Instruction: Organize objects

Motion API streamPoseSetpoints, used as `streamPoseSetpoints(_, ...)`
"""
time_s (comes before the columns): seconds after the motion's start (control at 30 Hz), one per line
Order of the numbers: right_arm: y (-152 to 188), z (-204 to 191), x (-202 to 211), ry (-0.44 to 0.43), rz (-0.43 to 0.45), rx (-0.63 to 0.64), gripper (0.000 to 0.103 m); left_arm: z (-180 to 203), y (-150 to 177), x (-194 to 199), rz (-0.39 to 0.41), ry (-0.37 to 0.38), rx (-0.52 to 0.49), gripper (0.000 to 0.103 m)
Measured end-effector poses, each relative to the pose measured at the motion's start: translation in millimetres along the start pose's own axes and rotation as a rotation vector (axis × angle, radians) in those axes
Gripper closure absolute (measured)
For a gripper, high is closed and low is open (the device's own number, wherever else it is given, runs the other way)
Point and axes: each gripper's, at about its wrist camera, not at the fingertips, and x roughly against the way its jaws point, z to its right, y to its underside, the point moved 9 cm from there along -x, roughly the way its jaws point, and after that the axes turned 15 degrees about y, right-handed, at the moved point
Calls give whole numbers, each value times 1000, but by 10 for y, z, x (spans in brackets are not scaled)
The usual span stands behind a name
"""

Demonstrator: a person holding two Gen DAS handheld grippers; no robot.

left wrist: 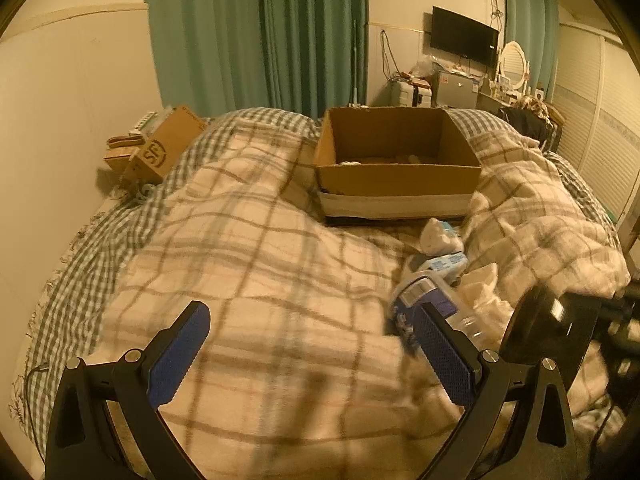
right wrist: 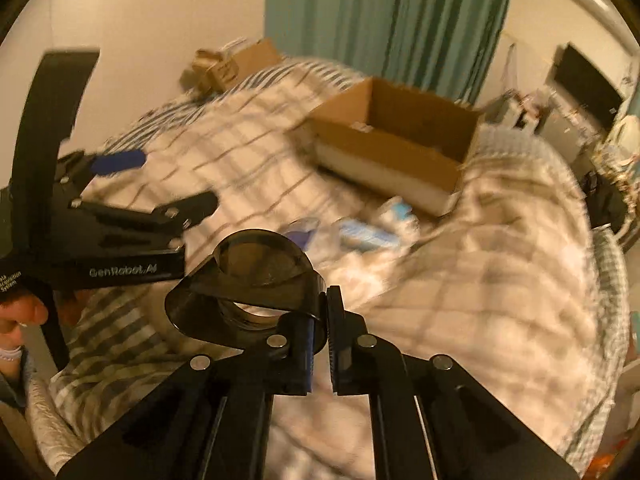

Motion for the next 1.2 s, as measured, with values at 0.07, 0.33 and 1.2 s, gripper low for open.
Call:
streamPoseSetpoints(0.07,-34,194,10,30,14,-30,98,118,15,-94,-21,15,-14,0)
streamPoseSetpoints(0.33,65,826,-130,94,9,-147,98,548,249,-495,-150,90,-77,0)
streamPoseSetpoints(1.2,127,915,-264,83,-4,-190,98,725,234,-764,-212,144,-114,30)
